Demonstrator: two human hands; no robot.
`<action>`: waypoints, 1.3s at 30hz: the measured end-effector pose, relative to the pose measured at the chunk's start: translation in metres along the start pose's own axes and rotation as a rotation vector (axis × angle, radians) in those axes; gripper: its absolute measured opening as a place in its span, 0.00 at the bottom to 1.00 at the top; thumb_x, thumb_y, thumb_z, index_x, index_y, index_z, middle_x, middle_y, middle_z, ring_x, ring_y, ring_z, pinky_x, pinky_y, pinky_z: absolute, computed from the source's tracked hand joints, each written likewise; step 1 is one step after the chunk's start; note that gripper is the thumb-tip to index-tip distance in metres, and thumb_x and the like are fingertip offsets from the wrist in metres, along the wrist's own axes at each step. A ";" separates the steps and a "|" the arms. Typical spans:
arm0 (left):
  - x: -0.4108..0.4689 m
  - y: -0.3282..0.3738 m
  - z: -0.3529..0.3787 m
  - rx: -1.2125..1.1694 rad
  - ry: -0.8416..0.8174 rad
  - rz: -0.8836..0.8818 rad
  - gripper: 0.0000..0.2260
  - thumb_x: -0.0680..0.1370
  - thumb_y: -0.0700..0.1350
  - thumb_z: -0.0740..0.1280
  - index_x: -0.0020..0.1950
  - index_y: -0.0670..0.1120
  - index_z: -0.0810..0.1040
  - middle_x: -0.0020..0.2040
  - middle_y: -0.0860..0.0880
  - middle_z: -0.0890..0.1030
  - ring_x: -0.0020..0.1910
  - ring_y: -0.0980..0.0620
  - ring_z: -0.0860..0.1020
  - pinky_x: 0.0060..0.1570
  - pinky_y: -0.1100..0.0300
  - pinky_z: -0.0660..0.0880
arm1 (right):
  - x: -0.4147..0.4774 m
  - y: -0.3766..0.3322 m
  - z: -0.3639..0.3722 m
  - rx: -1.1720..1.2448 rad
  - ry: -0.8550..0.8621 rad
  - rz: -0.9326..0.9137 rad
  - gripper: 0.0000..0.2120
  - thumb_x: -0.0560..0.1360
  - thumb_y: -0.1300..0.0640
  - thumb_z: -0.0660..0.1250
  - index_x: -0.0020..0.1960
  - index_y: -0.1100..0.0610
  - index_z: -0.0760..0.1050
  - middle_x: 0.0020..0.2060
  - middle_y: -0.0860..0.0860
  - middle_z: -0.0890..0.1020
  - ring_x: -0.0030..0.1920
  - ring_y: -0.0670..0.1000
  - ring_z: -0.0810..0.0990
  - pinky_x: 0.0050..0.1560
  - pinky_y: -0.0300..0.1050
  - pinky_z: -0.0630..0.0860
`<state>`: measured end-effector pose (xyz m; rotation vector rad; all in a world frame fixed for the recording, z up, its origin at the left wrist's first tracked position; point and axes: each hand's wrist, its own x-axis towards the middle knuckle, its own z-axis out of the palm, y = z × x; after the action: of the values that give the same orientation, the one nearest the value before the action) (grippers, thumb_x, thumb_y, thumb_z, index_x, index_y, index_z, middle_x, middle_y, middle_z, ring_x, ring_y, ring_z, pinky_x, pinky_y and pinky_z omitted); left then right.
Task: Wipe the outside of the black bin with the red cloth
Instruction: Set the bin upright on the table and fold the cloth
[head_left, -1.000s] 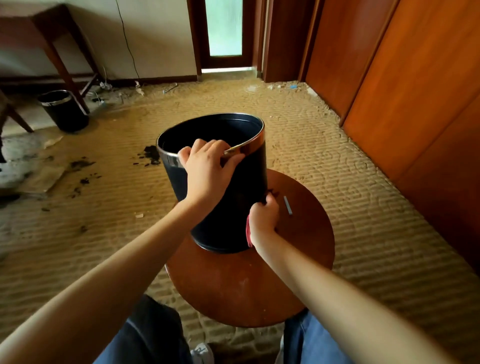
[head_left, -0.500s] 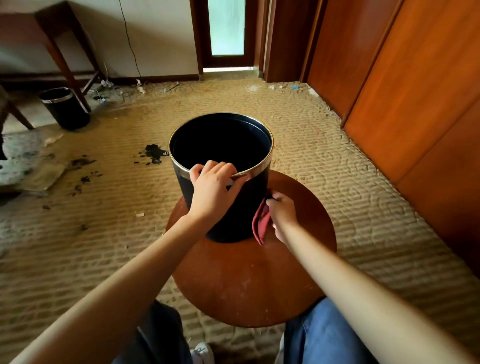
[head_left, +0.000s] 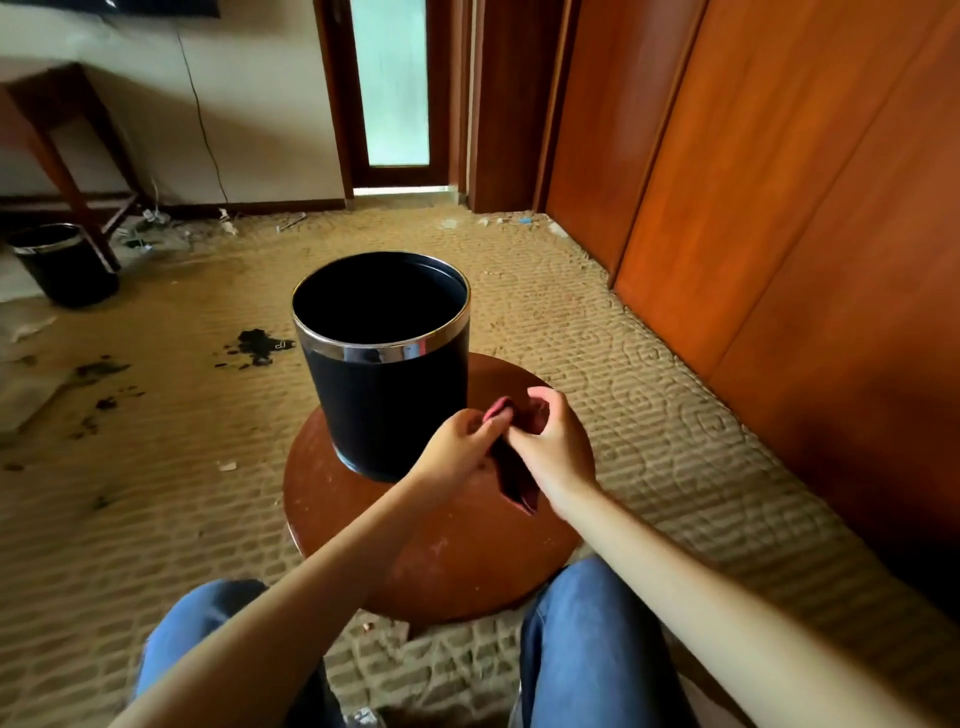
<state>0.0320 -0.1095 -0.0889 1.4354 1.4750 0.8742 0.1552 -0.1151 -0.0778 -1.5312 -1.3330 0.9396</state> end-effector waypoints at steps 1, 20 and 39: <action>-0.003 0.002 0.002 -0.044 0.016 0.008 0.12 0.80 0.51 0.63 0.50 0.43 0.78 0.41 0.44 0.81 0.37 0.49 0.79 0.40 0.56 0.77 | -0.005 0.000 -0.003 0.012 -0.012 -0.025 0.19 0.73 0.62 0.70 0.62 0.57 0.70 0.48 0.48 0.75 0.39 0.36 0.72 0.35 0.20 0.66; -0.031 0.037 -0.041 -0.075 -0.111 0.213 0.08 0.80 0.43 0.64 0.44 0.50 0.79 0.35 0.55 0.81 0.34 0.60 0.80 0.38 0.64 0.76 | -0.022 0.006 -0.025 -0.081 -0.382 -0.125 0.12 0.70 0.56 0.74 0.52 0.53 0.77 0.51 0.52 0.81 0.55 0.51 0.78 0.56 0.47 0.74; -0.043 0.025 0.005 0.178 0.119 0.208 0.13 0.81 0.46 0.60 0.46 0.39 0.80 0.39 0.43 0.81 0.39 0.43 0.81 0.42 0.43 0.78 | -0.024 -0.031 -0.026 -0.330 -0.101 -0.050 0.17 0.75 0.50 0.62 0.35 0.61 0.72 0.31 0.55 0.75 0.36 0.56 0.75 0.36 0.44 0.65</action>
<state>0.0445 -0.1500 -0.0628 1.7182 1.5421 0.9890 0.1658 -0.1415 -0.0405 -1.7041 -1.6550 0.8018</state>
